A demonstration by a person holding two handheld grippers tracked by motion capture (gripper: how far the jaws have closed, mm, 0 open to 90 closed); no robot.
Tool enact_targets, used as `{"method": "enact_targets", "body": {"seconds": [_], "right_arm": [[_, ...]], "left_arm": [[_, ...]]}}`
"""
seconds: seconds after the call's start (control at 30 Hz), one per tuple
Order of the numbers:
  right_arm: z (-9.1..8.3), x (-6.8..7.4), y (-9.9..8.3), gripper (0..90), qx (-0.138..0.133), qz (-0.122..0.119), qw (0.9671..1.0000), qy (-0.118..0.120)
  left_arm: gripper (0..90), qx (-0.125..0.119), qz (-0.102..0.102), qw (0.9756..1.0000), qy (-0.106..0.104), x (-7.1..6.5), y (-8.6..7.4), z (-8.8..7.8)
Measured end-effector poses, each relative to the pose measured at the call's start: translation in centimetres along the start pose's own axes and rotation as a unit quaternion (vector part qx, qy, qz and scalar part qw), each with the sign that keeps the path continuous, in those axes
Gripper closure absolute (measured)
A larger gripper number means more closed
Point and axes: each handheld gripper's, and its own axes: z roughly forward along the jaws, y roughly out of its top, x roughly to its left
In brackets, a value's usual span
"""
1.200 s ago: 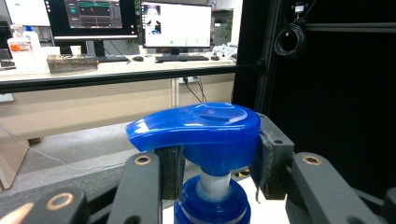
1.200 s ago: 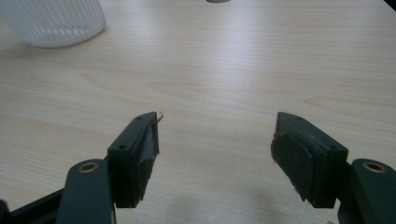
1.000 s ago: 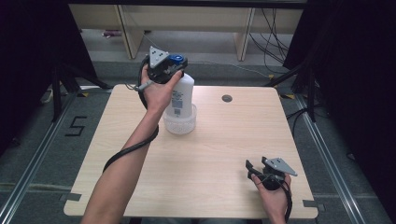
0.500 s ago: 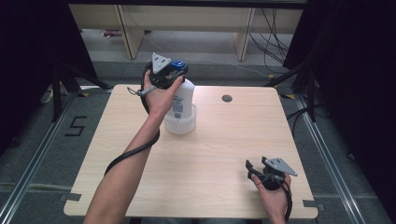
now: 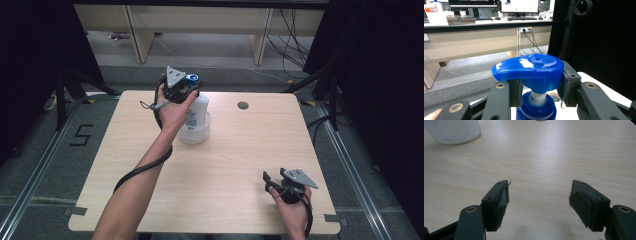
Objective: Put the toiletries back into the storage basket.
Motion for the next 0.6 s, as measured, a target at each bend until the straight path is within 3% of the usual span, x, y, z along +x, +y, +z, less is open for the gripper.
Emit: {"method": "enact_targets", "body": {"seconds": [0.17,0.3,0.33,0.6], "right_arm": [[0.0,0.0,0.0,32.2,0.005,-0.008,0.9999,-0.004],[0.0,0.1,0.0,32.2,0.005,-0.004,1.0,-0.003],[0.0,0.3,0.0,32.2,0.005,0.007,1.0,0.0],[0.0,0.4,-0.1,32.2,0.005,0.003,1.0,-0.004]], "left_arm": [[59.4,-0.002,-0.002,1.0,-0.002,-0.1,-0.3,-0.1],[59.4,-0.005,0.003,1.0,-0.001,-0.2,-0.4,-0.1],[59.3,-0.008,0.005,1.0,0.002,-0.2,-0.5,-0.2],[58.6,-0.012,0.007,0.9998,0.01,0.6,-1.0,-1.0]]}}
